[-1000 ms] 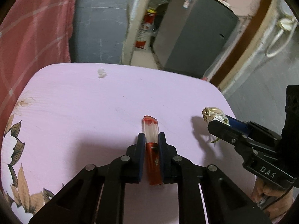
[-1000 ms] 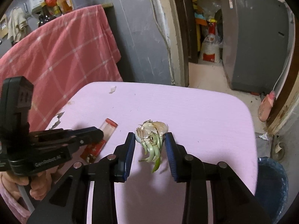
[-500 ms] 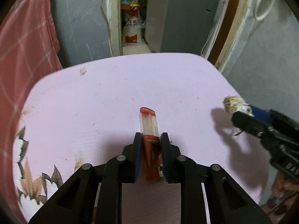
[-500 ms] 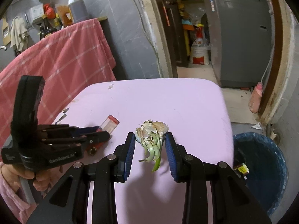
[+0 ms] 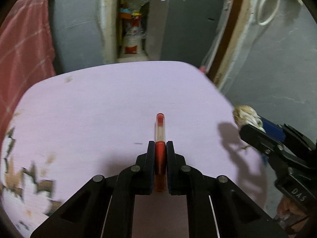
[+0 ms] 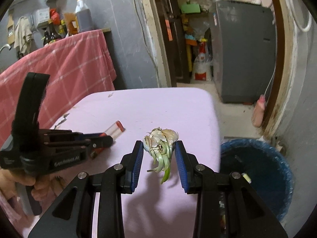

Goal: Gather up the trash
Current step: 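Lift the red lighter and garlic scraps and carry them over the blue bin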

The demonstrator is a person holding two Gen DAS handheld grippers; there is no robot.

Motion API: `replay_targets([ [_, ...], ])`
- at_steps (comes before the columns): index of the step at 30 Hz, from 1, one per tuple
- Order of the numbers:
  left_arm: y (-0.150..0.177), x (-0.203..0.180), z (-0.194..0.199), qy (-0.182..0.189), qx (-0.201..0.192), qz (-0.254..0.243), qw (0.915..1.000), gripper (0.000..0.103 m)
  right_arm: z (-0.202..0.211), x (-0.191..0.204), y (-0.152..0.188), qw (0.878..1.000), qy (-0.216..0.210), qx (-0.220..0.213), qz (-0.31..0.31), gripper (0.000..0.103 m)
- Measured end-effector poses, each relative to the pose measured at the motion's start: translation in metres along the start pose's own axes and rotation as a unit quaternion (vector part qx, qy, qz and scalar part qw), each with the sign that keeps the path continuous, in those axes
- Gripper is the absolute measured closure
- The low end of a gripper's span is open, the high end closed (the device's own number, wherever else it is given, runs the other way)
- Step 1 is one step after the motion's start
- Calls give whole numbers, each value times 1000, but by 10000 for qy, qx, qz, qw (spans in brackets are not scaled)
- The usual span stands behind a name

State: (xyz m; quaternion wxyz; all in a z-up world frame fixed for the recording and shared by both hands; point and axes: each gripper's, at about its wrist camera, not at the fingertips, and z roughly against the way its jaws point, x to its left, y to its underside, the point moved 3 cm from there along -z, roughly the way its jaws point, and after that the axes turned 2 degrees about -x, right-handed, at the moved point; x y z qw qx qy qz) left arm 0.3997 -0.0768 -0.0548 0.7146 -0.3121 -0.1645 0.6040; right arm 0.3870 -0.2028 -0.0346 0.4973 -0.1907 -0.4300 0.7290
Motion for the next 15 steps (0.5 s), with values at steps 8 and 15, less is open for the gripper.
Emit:
replay_targets([
  [8,-6,-54,-15,457,-215,-47,9987,96,36,-43,5,9975,469,-510,-168,72],
  [15,-20,-106,-24,822,-652,-19,9945,96,65,-99,17,9907,911,-822,-594,72],
])
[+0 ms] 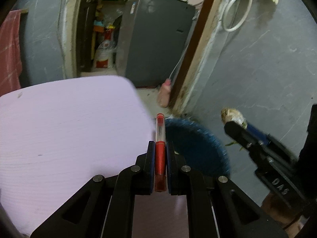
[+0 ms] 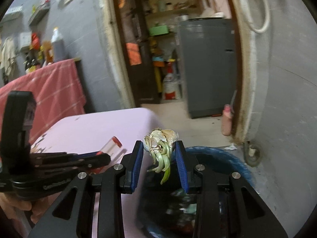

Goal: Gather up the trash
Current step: 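Lift the red lighter and garlic scraps and carry them over the blue bin, then open both tools over the blue bin to drop the lighter and garlic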

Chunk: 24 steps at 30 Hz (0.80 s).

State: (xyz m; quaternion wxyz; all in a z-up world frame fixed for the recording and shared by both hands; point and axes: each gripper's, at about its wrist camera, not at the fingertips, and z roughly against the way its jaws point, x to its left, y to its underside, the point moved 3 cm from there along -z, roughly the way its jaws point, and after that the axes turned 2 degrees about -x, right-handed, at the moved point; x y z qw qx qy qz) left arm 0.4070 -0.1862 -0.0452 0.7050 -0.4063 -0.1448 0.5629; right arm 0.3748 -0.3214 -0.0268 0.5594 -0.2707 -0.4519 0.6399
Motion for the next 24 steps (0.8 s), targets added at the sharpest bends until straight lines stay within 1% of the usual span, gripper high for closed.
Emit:
replay_targets([
  [5,-6,-27,-16,85,-241,-8,9997,96,2,-32,4,9995,221,-103,-197,72],
  [9,-8,-42,-29,83,-285,-61,9995,96,-2,-56,13,9988,326,-141,-332,72],
  [15,4,-58,-48,103,24,-194,9998,96,-15,-81,34,9977,404,80,-535,72],
  [20,11,-63,-65,70,324,-306,9990,96,-22,-92,47,9961,414,351,-692,72],
  [24,15,-68,-72,26,447,-422,9981,95,-24,-95,53,9950,415,503,-750,72],
])
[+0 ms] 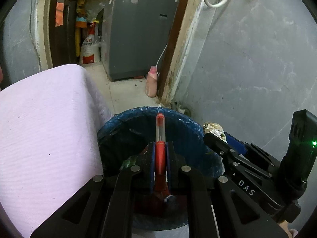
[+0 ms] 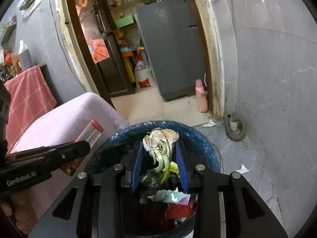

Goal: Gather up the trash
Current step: 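Open both tools over the blue bin to drop the lighter and garlic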

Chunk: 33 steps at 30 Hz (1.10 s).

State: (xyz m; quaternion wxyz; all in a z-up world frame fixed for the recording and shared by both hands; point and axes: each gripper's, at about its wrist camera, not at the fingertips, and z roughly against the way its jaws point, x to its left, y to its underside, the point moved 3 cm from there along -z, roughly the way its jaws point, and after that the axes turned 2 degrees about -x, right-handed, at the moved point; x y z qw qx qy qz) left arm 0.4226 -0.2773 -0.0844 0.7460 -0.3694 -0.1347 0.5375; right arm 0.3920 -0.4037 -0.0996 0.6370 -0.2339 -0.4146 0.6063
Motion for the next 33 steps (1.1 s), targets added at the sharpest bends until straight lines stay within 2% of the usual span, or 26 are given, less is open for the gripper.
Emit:
replay_targets([
  [11,7,2,-6,34,89,-24,10000,95,-1,-4,1,9999,3,126,-84,69],
  [14,7,4,-4,104,54,30,9999,95,1,-3,-1,9999,21,85,-60,64],
  [20,5,8,6,196,-61,177,9996,93,11,-4,-7,9999,91,-98,-69,64],
  [22,4,9,11,214,-141,223,9994,89,16,-4,-10,9998,120,-160,-72,63],
  [25,1,8,20,165,-345,301,9988,73,23,-3,-16,9995,151,-272,-91,61],
  [26,0,9,27,127,-470,340,9982,68,28,-2,-18,9992,165,-346,-96,59],
  [31,-6,18,55,-57,-883,481,9949,57,45,5,-29,9977,214,-643,-46,51],
  [33,-8,21,66,-150,-1028,520,9932,48,54,8,-32,9967,204,-785,-54,46],
])
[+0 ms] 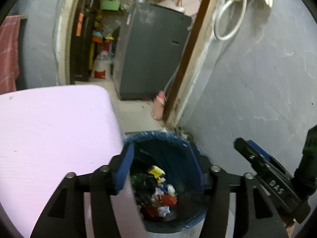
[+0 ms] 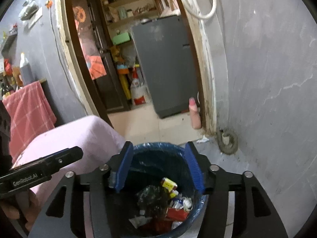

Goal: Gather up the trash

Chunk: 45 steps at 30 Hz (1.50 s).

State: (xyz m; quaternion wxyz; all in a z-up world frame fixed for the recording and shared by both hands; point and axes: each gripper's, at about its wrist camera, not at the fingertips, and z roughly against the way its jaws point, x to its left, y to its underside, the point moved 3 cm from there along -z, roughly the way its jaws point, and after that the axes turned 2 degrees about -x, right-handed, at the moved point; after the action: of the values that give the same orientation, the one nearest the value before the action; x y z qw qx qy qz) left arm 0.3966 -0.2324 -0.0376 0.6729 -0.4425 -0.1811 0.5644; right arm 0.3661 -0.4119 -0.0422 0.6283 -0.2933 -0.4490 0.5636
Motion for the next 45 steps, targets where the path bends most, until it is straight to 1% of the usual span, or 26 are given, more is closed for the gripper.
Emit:
replay_targets([
  [1,-2,1,5,-33,-67,4,10000,47,4,2,-3,10000,0,-56,-14,46],
  [2,-3,3,10,-68,-129,9,9999,43,8,4,-5,9999,-5,-113,-26,45],
  [3,-4,4,16,-101,-180,13,9998,38,13,6,-7,9999,-6,-171,-26,44],
  [4,-4,6,22,-135,-215,16,9997,35,18,9,-8,9998,-5,-223,-18,43],
  [5,-5,7,28,-166,-259,18,9995,32,22,11,-9,9996,-3,-270,-14,41],
  [6,-5,7,36,-180,-316,12,9993,27,26,13,-10,9995,-7,-320,-14,34],
  [8,-4,9,48,-190,-424,18,9989,20,38,18,-12,9990,-1,-452,-2,27],
  [10,-2,11,60,-188,-533,33,9984,19,51,24,-13,9985,-19,-540,57,25],
  [12,1,14,73,-165,-600,56,9980,9,60,29,-13,9980,-14,-620,121,19],
  [13,3,14,81,-181,-678,76,9975,8,67,31,-14,9977,-11,-667,150,18],
  [16,6,14,103,-176,-912,66,9957,7,85,41,-14,9963,0,-797,329,11],
  [18,8,15,118,-199,-1018,61,9946,4,99,47,-10,9953,-10,-904,356,1],
  [19,10,16,125,-214,-1063,65,9941,4,103,48,-9,9950,-18,-932,365,0],
  [24,22,14,164,-270,-1325,-54,9908,3,133,67,0,9930,-32,-1048,544,0],
  [30,43,13,204,-410,-1551,-339,9865,2,172,82,16,9909,-9,-1245,512,0],
  [33,59,14,222,-499,-1578,-408,9854,2,190,90,26,9899,45,-1306,542,0],
  [39,93,22,256,-596,-1596,-368,9847,2,225,105,52,9887,64,-1367,620,0],
  [45,119,25,280,-674,-1571,-452,9842,2,244,117,76,9892,65,-1322,623,0],
])
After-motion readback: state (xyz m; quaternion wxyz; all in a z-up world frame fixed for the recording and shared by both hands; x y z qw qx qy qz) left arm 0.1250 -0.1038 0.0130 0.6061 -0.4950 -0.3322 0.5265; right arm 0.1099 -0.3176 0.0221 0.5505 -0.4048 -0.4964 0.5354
